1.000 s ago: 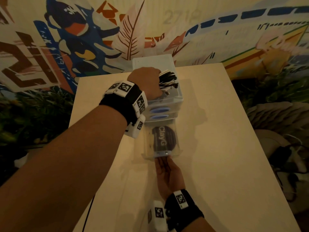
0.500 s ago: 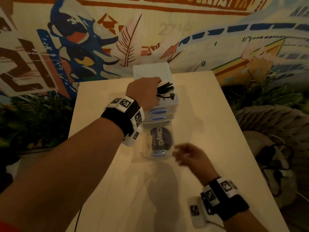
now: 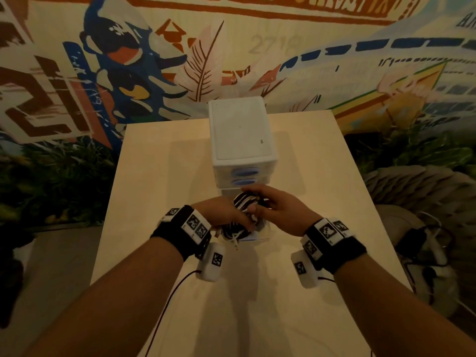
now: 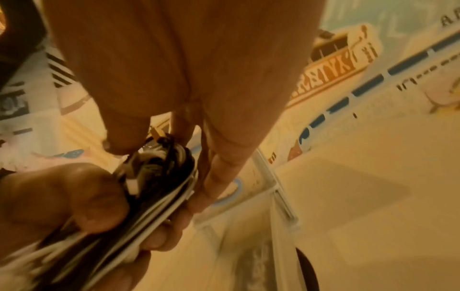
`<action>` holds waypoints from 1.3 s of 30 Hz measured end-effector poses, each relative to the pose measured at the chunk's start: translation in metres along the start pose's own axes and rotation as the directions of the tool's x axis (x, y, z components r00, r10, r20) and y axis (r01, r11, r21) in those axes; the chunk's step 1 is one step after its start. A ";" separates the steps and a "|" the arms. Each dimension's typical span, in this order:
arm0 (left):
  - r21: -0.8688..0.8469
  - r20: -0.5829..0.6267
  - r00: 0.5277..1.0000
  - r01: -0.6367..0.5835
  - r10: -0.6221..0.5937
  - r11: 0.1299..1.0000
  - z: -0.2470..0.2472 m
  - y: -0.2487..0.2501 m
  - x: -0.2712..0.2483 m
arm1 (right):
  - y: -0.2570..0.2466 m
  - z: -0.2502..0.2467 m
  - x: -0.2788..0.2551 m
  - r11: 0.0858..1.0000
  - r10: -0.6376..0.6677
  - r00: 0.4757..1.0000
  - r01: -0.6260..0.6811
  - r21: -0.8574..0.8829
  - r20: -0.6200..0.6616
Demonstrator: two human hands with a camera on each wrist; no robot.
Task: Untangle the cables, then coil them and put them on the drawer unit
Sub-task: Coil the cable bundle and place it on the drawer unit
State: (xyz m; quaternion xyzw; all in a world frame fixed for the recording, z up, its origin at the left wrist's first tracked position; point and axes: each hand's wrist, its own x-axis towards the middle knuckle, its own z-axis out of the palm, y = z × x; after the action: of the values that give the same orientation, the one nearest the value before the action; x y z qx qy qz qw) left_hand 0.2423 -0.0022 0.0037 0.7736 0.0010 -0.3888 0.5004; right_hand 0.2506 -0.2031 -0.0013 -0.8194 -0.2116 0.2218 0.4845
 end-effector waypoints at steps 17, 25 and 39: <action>0.508 -0.322 0.920 -0.031 0.223 0.861 0.016 -0.034 0.035 | 0.025 0.015 0.056 0.879 0.234 0.951 -0.296 -0.375 -0.202; 0.747 -0.401 0.887 0.173 0.228 0.642 0.014 -0.043 0.036 | 0.018 0.025 0.047 0.847 0.178 0.952 -0.276 -0.454 -0.247; 0.847 -0.270 0.946 0.146 0.178 0.511 0.028 -0.045 0.033 | 0.049 0.063 0.026 0.712 0.154 0.978 -0.012 -0.702 0.140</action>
State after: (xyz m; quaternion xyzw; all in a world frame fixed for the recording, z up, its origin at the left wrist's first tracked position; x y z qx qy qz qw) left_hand 0.2314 -0.0140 -0.0566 0.9715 -0.1168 -0.2007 0.0484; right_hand 0.2423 -0.1667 -0.0761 -0.9253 -0.2868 0.2238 0.1074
